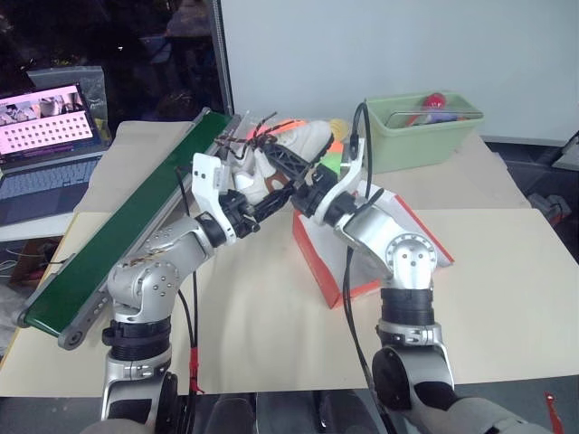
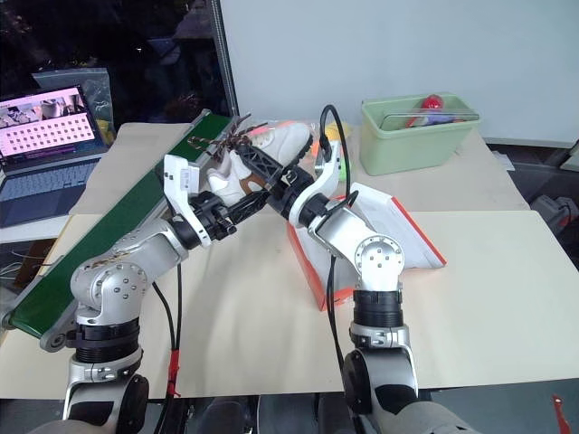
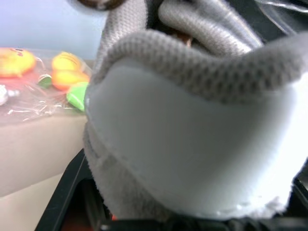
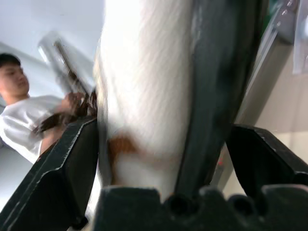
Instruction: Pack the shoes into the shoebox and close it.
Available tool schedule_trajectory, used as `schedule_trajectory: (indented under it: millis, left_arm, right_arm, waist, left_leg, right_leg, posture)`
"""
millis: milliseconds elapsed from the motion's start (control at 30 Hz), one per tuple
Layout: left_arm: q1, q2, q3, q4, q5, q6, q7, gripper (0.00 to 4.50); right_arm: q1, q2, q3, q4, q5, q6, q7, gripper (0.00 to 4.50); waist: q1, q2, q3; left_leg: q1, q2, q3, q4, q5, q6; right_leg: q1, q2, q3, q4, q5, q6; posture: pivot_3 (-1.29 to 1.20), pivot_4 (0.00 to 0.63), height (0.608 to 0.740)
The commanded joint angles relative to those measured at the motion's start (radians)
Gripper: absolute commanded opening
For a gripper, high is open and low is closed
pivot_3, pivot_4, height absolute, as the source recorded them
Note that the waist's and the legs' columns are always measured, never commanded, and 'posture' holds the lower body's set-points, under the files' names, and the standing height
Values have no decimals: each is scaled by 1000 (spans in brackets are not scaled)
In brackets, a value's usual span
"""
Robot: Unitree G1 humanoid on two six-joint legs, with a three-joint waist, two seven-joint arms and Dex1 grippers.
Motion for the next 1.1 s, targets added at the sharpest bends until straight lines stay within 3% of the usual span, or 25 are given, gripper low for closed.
schedule_trajectory:
  millis: [33, 67, 200, 367, 667, 833, 933, 967, 1100]
  left_arm:
    - [-9, -2, -28, -57, -26, -1, -27, 2958]
    - [-14, 0, -26, -53, -23, -4, -26, 2958]
    - [-27, 6, -20, -39, -6, -13, -18, 2916]
    - [-15, 43, -99, -11, 142, -112, -16, 2916]
    - [35, 44, -170, 10, 248, -225, -50, 2916]
    - [46, 34, -162, 22, 257, -235, -36, 2916]
    - [35, 12, -132, 16, 237, -241, -22, 3748]
    - [32, 14, -134, 14, 243, -239, -23, 4244]
    - [47, 16, -129, -5, 225, -222, -33, 4415]
  right_arm:
    - [-55, -7, -31, 30, -52, -67, 48, 4500]
    - [-57, -6, -33, 27, -56, -66, 53, 4500]
    - [-51, 1, -37, 3, -73, -55, 47, 3553]
    - [-15, 34, -10, -88, -57, -7, -12, 1992]
    - [-33, 91, -98, -160, -13, -122, -186, 1992]
    - [-76, 45, -166, -151, 60, -200, -237, 1992]
    - [-69, 6, -158, -140, 65, -194, -233, 1917]
    - [-68, 1, -157, -137, 65, -195, -232, 1917]
    - [-62, 2, -162, -128, 50, -211, -235, 1917]
  waist:
    - [0, 0, 0]
    - [1, 0, 0]
    - [1, 0, 0]
    - [2, 0, 0]
    - [0, 1, 0]
    - [1, 1, 0]
    - [4, 1, 1]
    - [5, 1, 2]
    - [0, 2, 2]
  left_leg:
    - [0, 0, 0, 0, 0, 0]
    - [0, 0, 0, 0, 0, 0]
    - [-1, 0, 0, 0, 0, 0]
    - [-1, 0, 0, 0, 0, 0]
    - [-1, 0, 0, 0, 0, 0]
    - [-1, 0, 0, 0, 0, 0]
    - [-2, 0, 0, 0, 0, 0]
    - [-2, -1, 0, 0, 0, 0]
    - [-1, 0, 0, 0, 0, 0]
  right_leg:
    - [0, 0, 0, 0, 0, 0]
    - [0, 0, 0, 0, 0, 0]
    - [-1, -1, 0, -1, 0, 0]
    - [-1, 0, 0, 0, 0, 0]
    - [-1, 0, 0, 0, 0, 0]
    - [-1, -1, 0, -1, 0, 0]
    - [-1, -1, 0, -1, 0, 0]
    - [-1, -1, 0, -1, 0, 0]
    - [-1, -1, 0, -1, 0, 0]
  posture:
    - [0, 150, 729]
    - [0, 150, 729]
    - [0, 150, 729]
    - [0, 150, 729]
    - [0, 150, 729]
    - [0, 150, 729]
    - [0, 150, 729]
    - [0, 150, 729]
    - [0, 150, 729]
